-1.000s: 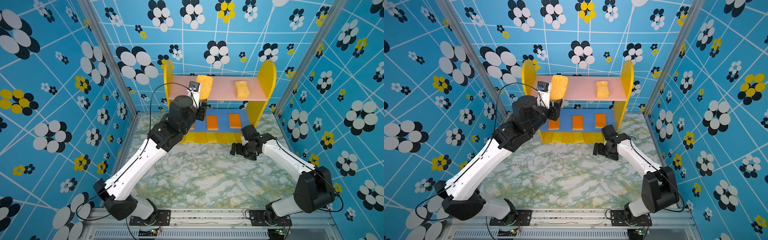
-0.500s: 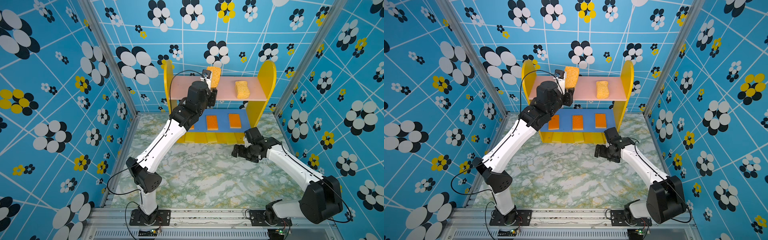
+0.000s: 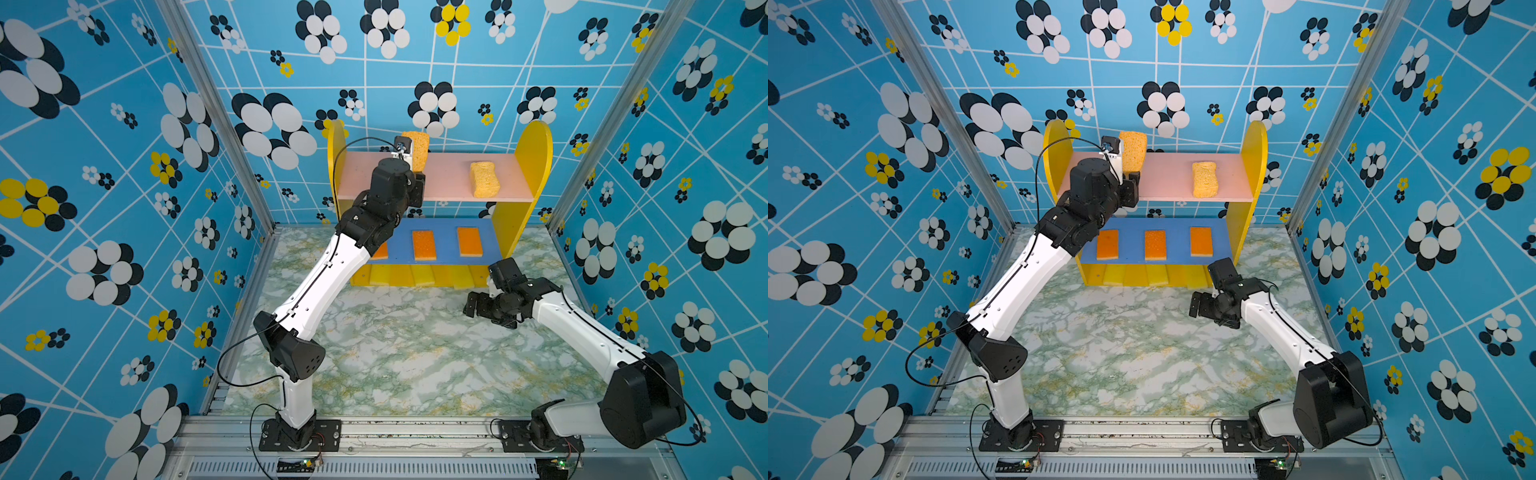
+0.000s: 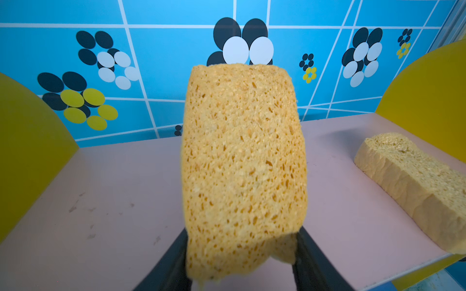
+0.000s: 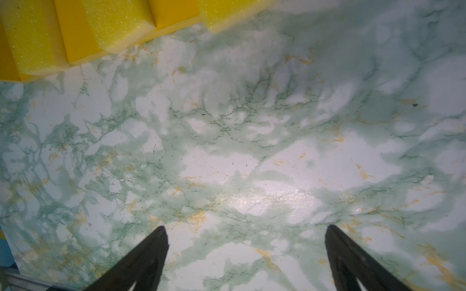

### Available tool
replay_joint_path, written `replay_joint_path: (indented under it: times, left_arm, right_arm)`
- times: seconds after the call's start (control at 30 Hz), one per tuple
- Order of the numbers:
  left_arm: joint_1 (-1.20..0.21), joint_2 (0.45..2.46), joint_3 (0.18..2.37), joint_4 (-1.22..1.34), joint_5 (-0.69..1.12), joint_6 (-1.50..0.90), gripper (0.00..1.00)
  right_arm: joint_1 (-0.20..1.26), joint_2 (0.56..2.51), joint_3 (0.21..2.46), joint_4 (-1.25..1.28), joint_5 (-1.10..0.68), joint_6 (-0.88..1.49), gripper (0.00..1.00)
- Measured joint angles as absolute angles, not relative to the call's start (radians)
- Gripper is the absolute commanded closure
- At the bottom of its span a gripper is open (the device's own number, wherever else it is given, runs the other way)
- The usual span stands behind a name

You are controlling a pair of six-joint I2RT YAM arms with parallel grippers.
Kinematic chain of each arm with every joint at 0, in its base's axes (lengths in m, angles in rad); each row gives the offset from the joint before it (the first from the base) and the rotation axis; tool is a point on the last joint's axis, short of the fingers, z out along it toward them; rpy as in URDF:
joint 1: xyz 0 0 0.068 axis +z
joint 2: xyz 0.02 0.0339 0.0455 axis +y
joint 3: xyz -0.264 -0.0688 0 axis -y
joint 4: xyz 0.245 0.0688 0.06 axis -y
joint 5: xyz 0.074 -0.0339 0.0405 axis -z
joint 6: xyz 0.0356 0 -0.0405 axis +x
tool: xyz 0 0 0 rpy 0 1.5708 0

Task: Arrange cleaning sponges on a shelf
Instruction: Place the cleaning sponge on the shelf.

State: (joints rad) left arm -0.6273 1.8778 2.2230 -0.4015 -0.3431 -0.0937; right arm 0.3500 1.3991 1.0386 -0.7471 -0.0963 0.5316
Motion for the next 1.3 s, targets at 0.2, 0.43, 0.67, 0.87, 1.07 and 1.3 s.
replay_joint_path:
  times: [0.2, 0.43, 0.67, 0.87, 1.07, 1.3]
  left_arm:
    - [-0.627, 1.887, 2.223, -0.426, -0.354, -0.11, 0.43]
    - [-0.624, 1.893, 2.223, -0.447, -0.36, -0.125, 0.41]
    - [-0.621, 1.893, 2.223, -0.449, -0.364, -0.131, 0.39]
    - [-0.621, 1.893, 2.223, -0.449, -0.367, -0.138, 0.35]
    - [-0.621, 1.893, 2.21, -0.449, -0.372, -0.142, 0.31]
    - [-0.621, 1.893, 2.194, -0.446, -0.375, -0.142, 0.3]
  right_arm:
    - [0.35, 1.421, 1.039, -0.743, -0.111, 0.531, 0.01]
    - [0.35, 1.422, 1.039, -0.743, -0.115, 0.531, 0.01]
    - [0.35, 1.43, 1.039, -0.742, -0.115, 0.531, 0.01]
    - [0.35, 1.434, 1.039, -0.738, -0.115, 0.531, 0.01]
    - [0.35, 1.435, 1.04, -0.734, -0.115, 0.531, 0.01]
    - [0.35, 1.435, 1.04, -0.724, -0.115, 0.535, 0.01]
